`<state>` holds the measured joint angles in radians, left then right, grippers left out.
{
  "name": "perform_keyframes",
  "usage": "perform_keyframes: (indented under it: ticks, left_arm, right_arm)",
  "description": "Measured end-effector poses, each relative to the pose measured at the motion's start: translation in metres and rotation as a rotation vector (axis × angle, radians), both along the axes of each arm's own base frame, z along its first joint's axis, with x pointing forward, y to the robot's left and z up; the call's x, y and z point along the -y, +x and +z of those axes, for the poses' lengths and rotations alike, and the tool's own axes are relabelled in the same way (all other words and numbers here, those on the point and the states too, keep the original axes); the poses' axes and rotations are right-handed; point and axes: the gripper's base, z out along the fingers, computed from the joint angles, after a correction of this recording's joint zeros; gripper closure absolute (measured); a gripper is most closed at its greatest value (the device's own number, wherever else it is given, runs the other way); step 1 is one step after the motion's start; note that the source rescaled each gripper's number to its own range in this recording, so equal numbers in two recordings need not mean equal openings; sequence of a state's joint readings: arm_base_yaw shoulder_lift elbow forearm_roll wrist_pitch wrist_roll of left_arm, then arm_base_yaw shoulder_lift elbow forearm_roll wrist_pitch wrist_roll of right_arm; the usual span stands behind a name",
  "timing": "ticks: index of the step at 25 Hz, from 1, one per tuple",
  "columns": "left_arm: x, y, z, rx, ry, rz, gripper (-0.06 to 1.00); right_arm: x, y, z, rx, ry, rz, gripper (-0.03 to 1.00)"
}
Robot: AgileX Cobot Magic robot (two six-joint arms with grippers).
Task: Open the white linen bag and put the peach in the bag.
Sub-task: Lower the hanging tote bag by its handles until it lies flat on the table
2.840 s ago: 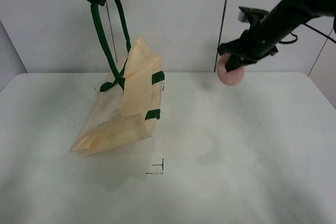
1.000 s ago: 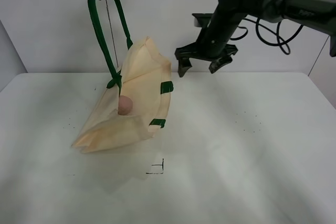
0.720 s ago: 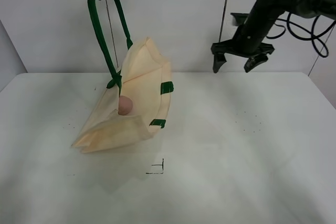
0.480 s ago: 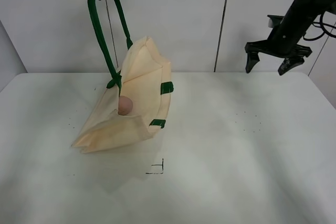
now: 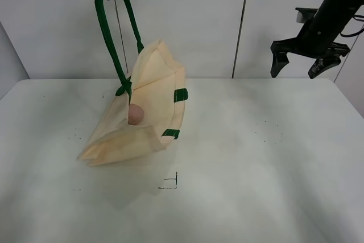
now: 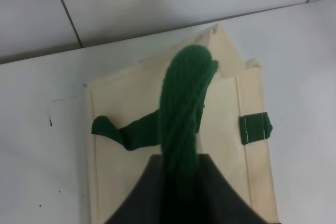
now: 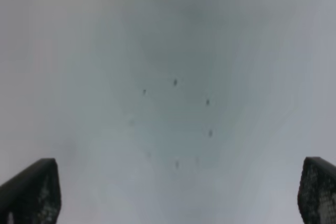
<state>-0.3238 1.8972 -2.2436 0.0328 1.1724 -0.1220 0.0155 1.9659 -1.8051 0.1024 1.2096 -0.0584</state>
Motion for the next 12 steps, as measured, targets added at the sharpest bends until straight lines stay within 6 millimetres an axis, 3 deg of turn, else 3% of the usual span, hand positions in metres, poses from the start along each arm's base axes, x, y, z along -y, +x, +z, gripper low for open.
perform_keyframes:
  ticks: [7,12]
  left_arm:
    - [0.000,0.000,0.000,0.000,0.000,0.000,0.94]
    - [0.000,0.000,0.000,0.000,0.000,0.000,0.94]
  right_arm:
    - [0.001,-0.086,0.015,-0.063,-0.004,0.003,-0.03]
    - [0.003,-0.171,0.017,-0.077,-0.005,0.003,-0.03]
